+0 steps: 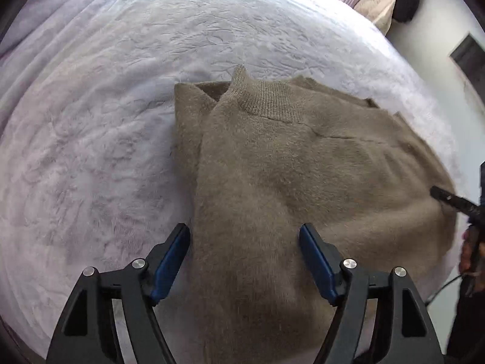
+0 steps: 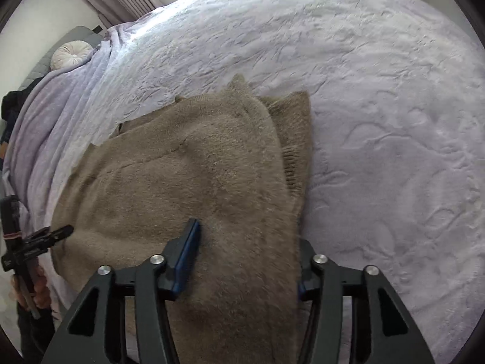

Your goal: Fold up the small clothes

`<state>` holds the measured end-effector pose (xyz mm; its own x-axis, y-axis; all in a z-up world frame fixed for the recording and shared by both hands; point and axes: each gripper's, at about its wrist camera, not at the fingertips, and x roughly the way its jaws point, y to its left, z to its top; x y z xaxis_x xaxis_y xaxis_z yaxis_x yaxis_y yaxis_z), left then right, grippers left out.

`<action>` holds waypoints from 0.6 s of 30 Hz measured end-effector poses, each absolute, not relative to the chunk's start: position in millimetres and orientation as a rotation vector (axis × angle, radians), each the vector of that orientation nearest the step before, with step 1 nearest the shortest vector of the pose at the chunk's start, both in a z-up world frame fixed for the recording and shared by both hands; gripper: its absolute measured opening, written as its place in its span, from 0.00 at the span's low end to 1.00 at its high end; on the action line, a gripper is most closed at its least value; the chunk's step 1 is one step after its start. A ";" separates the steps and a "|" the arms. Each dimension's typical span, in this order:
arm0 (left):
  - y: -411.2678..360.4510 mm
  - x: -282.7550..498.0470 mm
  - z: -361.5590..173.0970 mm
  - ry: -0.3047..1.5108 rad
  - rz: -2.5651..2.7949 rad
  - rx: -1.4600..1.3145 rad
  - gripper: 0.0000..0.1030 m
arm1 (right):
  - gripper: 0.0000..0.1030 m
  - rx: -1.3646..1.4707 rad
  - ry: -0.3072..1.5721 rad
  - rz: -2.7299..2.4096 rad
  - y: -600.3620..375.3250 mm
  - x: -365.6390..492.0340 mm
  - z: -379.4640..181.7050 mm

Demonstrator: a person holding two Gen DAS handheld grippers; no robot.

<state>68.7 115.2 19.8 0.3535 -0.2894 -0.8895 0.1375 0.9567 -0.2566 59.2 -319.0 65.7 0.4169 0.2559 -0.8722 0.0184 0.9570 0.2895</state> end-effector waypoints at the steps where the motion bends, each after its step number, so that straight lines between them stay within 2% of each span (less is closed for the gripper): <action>1: 121.1 62.8 24.2 1.167 -0.283 -0.165 0.73 | 0.57 0.257 1.109 0.129 -322.9 54.1 72.7; 6: 121.6 32.8 51.9 1.048 -0.102 -0.038 0.73 | 0.59 0.064 0.927 -0.032 -324.5 17.7 112.4; 11: 54.4 29.6 79.1 0.900 -0.207 0.029 0.73 | 0.59 -0.145 0.828 0.062 -250.9 7.9 129.5; 15: 4.2 42.4 51.7 0.944 -0.287 0.084 0.73 | 0.62 -0.222 0.850 0.168 -200.6 14.5 110.1; 18: -6.6 43.9 14.8 1.019 -0.220 0.169 0.74 | 0.62 -0.236 0.956 0.152 -194.5 21.7 77.3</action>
<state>43.9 -6.6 14.8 0.5053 -0.1032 -0.8568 0.2597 0.9650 0.0370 21.7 -194.5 77.3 0.5690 0.0239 -0.8220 -0.2317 0.9638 -0.1323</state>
